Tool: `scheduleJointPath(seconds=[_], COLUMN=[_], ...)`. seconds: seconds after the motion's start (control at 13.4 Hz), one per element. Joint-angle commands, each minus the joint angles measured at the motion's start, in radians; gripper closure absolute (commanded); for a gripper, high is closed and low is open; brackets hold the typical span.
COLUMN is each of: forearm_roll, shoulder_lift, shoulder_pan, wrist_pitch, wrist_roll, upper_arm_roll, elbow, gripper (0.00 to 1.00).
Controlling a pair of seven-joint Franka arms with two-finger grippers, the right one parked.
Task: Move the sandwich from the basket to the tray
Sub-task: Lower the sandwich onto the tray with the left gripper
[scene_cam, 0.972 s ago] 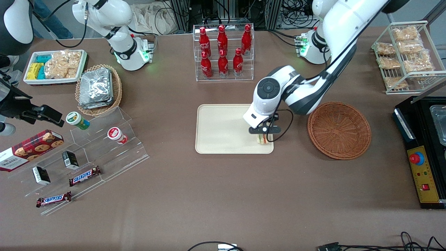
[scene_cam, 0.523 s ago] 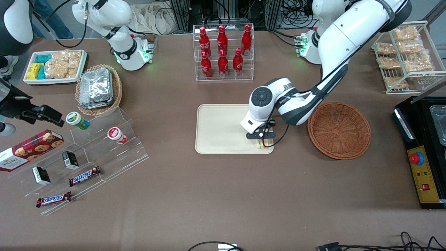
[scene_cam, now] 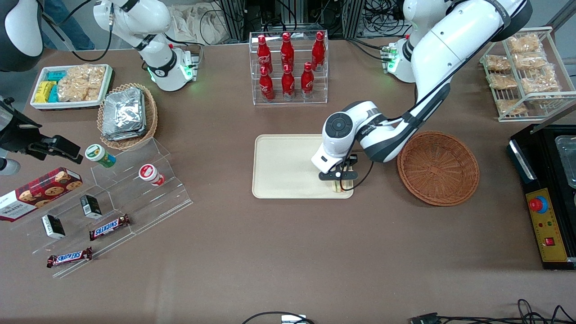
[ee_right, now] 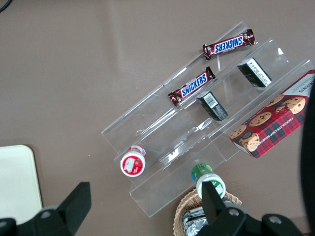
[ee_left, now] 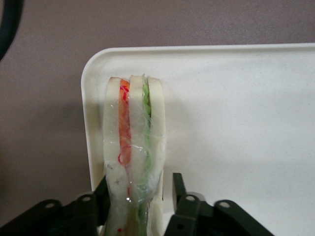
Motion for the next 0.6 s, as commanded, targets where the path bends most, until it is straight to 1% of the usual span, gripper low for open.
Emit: scheduleJointPath(seconds=[0.0, 0.07, 0.22, 0.37, 0.45, 0.52], forearm_roll=[0.010, -0.015, -0.100, -0.175, -0.235, -0.280], shoulder_lift=[-0.029, -0.052, -0.108, -0.164, -0.203, -0.264], shoulder_pan=[0.006, 0.006, 0.006, 0.006, 0.008, 0.008], wrist_pitch=[-0.015, -0.024, -0.082, -0.201, -0.264, -0.315], wrist_roll=[-0.019, -0.017, 0.000, 0.055, 0.095, 0.131], upper_arm_roll=[-0.005, -0.007, -0.007, -0.008, -0.008, 0.001], elbow=[0.008, 0.010, 0.033, 0.089, 0.121, 0.137], gripper=[0.00, 0.00, 0.00, 0.00, 0.00, 0.00])
